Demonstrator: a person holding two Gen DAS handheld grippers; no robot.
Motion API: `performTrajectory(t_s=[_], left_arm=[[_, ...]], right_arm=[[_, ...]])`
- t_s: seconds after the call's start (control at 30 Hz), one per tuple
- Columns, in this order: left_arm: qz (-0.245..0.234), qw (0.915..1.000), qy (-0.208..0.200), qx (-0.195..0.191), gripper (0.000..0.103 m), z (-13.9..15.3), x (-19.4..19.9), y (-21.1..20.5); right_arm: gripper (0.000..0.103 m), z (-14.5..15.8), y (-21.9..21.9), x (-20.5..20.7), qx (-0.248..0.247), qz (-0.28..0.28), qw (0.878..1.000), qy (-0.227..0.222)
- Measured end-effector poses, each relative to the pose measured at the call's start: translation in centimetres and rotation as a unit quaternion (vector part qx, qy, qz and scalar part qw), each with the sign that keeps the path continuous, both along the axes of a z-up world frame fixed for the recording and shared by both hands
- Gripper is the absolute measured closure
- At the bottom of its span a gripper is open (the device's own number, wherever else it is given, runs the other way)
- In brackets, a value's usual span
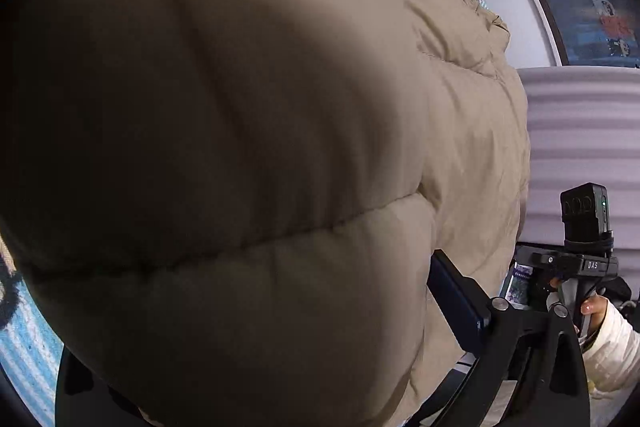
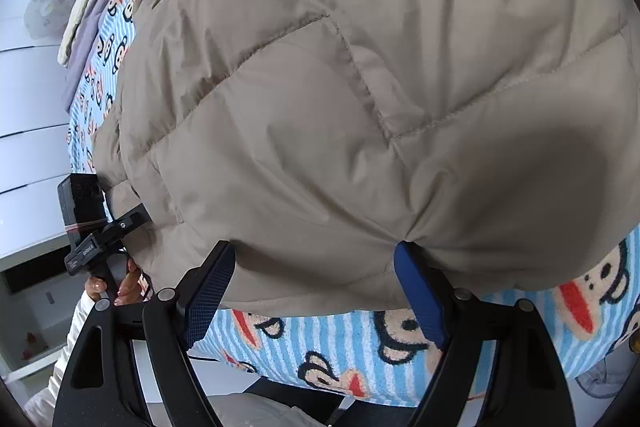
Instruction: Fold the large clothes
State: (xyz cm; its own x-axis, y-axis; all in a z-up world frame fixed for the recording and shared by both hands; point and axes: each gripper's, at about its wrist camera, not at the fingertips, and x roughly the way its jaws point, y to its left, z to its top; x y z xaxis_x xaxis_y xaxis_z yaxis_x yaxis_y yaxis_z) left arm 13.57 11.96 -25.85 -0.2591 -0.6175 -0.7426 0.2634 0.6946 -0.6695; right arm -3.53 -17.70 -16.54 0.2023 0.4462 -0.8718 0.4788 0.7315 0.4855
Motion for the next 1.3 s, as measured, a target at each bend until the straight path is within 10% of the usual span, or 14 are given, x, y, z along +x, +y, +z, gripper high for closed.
performTrajectory(t_s=[0.23, 0.3, 0.37, 0.53, 0.9, 1.3], left_arm=[[0.023, 0.9989, 0.002, -0.04, 0.064, 1.4, 0.0, 1.1], [0.019, 0.9993, -0.01, -0.032, 0.068, 2.3, -0.2, 1.0], [0.017, 0.9994, -0.016, -0.026, 0.072, 3.2, -0.3, 0.8], [0.022, 0.9991, -0.028, -0.022, 0.078, 6.9, -0.9, 0.2], [-0.035, 0.9932, -0.109, -0.019, 0.078, 20.1, -5.1, -10.6], [-0.065, 0.9836, -0.151, 0.075, 0.077, 23.9, -9.0, -23.9]], right_arm=[[0.019, 4.7, 1.3, 0.2, -0.084, 0.018, 0.994, -0.066], [0.033, 5.9, 2.1, 1.2, -0.126, 0.033, 0.987, -0.096], [0.091, 6.4, 3.0, 2.3, -0.17, 0.061, 0.977, -0.114], [0.091, 5.8, 4.5, 5.8, -0.252, 0.113, 0.947, -0.163], [0.091, 0.7, -0.5, 9.3, -0.09, 0.055, 0.98, -0.169], [0.096, -1.7, -5.4, 8.9, 0.054, 0.023, 0.988, -0.144]])
